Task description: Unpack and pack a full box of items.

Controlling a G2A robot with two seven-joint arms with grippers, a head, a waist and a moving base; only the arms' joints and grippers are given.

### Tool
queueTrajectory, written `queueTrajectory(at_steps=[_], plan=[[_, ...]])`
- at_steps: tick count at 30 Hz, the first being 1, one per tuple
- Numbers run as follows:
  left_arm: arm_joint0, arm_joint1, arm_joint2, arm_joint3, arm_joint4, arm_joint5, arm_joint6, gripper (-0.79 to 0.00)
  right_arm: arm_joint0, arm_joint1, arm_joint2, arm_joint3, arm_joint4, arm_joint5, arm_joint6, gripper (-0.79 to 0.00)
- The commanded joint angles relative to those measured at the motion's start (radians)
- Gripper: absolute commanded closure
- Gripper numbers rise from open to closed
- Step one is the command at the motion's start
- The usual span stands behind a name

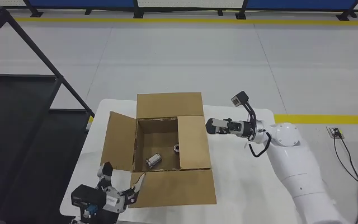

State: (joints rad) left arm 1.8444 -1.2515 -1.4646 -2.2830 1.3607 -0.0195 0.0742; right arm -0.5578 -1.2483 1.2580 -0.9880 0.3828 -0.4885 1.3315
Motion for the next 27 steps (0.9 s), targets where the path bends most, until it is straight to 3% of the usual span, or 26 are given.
queueTrajectory(at_steps=[1,4,18,23,27], plan=[[-0.083,-0.002,0.042,0.028,-0.049,-0.043,-0.116,-0.785,-0.035,0.023,0.036,-0.059,-0.018,0.032,0.032,-0.785],[-0.191,-0.004,0.072,0.091,-0.072,-0.074,-0.229,-0.785,-0.048,0.032,0.053,-0.07,-0.019,0.047,0.047,-0.785],[-0.197,-0.004,0.073,0.095,-0.077,-0.07,-0.231,-0.785,-0.048,0.032,0.053,-0.07,-0.019,0.047,0.047,-0.785],[-0.293,-0.011,0.107,0.138,-0.16,-0.057,-0.355,-0.785,-0.088,0.048,0.038,-0.2,-0.117,0.03,0.031,-0.785],[-0.435,-0.02,0.141,0.218,-0.311,-0.044,-0.533,-0.785,-0.128,0.078,0.068,-0.3,-0.165,0.026,0.027,-0.785]])
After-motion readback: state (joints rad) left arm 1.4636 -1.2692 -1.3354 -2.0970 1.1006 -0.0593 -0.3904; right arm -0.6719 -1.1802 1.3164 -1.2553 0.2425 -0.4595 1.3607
